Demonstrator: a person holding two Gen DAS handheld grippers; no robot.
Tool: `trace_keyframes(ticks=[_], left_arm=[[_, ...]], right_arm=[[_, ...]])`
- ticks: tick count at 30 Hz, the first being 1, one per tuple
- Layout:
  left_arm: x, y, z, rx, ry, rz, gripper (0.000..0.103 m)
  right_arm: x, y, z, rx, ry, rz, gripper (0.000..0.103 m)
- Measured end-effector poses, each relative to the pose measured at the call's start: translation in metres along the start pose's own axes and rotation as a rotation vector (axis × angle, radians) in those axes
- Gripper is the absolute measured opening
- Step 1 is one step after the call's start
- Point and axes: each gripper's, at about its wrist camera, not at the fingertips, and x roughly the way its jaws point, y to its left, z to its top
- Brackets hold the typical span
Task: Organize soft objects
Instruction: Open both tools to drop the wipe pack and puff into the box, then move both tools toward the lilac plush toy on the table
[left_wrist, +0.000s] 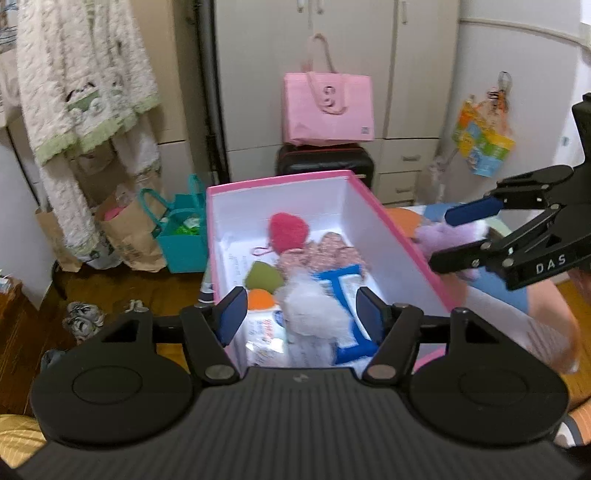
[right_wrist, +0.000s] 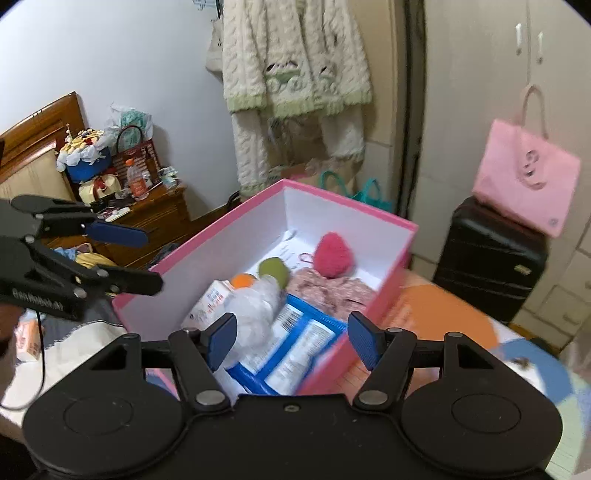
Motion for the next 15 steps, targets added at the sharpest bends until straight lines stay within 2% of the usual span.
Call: trace_keyframes(ticks=[7,15], left_arm=[[-0.02,-0.039,-0.001,0.067,-0.005,-0.096,0.065],[-0.019,-0.094,-0.003,0.153,0.024,-0.189,0.067]], right_arm=[[-0.057,-0.014,-0.037,0.006,-0.027,-0.065,0.072],[-0.097,-0.027,-0.083,0.001,-0.031,-0.13,0.074]])
